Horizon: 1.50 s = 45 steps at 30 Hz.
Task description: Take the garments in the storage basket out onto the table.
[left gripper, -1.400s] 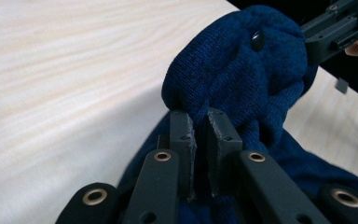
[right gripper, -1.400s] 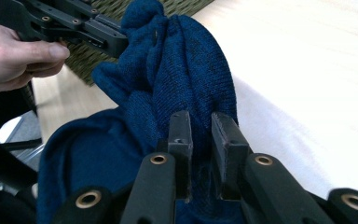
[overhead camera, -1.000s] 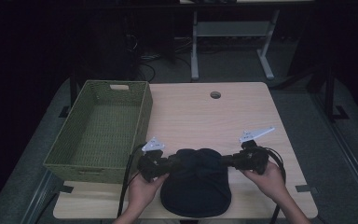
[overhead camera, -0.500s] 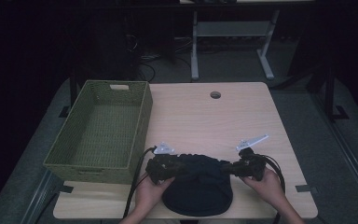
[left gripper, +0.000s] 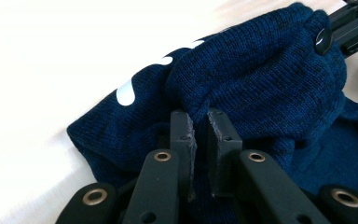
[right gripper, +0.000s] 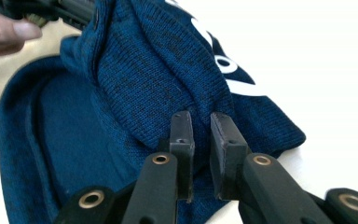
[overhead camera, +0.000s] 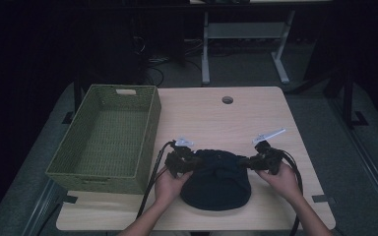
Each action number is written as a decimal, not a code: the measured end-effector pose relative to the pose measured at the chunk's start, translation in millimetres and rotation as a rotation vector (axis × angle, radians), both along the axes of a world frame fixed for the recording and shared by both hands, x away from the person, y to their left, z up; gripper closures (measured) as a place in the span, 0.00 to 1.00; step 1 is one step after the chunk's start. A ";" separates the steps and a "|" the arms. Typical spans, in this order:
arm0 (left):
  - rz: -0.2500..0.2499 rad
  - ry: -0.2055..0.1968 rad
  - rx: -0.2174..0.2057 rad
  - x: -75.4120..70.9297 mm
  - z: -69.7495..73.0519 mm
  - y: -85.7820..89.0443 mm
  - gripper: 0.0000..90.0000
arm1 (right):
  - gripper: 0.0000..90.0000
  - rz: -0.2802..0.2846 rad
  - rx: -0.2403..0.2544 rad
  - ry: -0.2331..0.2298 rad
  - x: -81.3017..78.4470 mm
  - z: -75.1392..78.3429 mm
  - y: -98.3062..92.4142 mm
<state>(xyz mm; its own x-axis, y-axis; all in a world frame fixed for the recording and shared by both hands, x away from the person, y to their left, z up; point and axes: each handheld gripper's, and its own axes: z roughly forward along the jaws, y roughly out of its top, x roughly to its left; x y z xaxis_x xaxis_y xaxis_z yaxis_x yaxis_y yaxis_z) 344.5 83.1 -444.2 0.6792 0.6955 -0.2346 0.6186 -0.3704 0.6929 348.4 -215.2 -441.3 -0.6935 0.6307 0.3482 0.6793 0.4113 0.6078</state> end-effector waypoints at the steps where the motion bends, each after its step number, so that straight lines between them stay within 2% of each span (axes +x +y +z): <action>1: 0.000 -0.004 0.008 5.0 1.2 -1.4 0.91 | 0.89 -0.016 0.010 0.002 3.7 1.0 -1.6; 3: 0.009 -0.019 0.031 16.0 5.0 -3.4 0.91 | 0.89 -0.032 0.015 -0.004 13.5 4.0 -4.9; 5: 0.020 -0.017 0.031 22.8 7.8 -2.4 0.91 | 0.89 -0.044 0.058 0.004 18.9 6.5 -7.6; 7: 0.028 -0.022 0.027 23.3 10.0 -1.1 0.91 | 0.89 -0.043 0.063 -0.005 20.6 11.6 -8.4; 11: 0.025 -0.033 0.022 18.2 13.8 2.4 0.91 | 0.89 -0.025 0.070 -0.034 14.2 22.9 -7.8; 16: 0.021 -0.035 0.016 12.0 17.5 6.3 0.91 | 0.89 -0.023 0.075 -0.030 10.4 23.0 -7.9; 23: 0.016 -0.029 -0.018 4.8 26.4 13.2 0.90 | 0.88 -0.007 0.088 -0.045 -0.7 28.1 -8.2; 28: 0.014 -0.019 -0.043 -2.0 26.3 16.0 0.89 | 0.88 0.000 0.092 -0.041 -7.1 26.7 -9.0; 33: -0.002 -0.011 -0.043 -10.0 25.0 16.2 0.89 | 0.86 0.013 0.093 -0.034 -13.9 24.0 -10.0; 36: -0.005 0.000 -0.035 -13.5 25.1 17.1 0.89 | 0.81 0.021 0.083 -0.019 -18.0 23.6 -9.1; 37: 0.002 -0.002 -0.034 -14.9 25.2 17.4 0.89 | 0.78 0.028 0.095 -0.035 -20.5 29.2 -8.0; 40: 0.001 0.002 -0.030 -15.2 25.3 19.6 0.89 | 0.76 0.026 0.109 -0.051 -20.5 37.1 -7.1; 43: -0.008 -0.011 -0.018 -17.4 26.4 18.5 0.89 | 0.76 0.018 0.143 -0.074 -15.0 52.1 -6.0; 45: -0.012 -0.010 -0.018 -18.6 26.5 17.2 0.89 | 0.77 0.004 0.146 -0.076 -9.8 57.9 -4.4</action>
<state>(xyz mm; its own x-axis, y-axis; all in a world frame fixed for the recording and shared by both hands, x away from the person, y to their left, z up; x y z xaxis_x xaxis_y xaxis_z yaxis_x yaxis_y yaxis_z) 325.9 100.3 -417.7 0.6899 0.6829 -0.2403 0.6070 -0.3649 0.7060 338.6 -219.5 -383.5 -0.7237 0.5742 0.3827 0.6276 0.3172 0.7110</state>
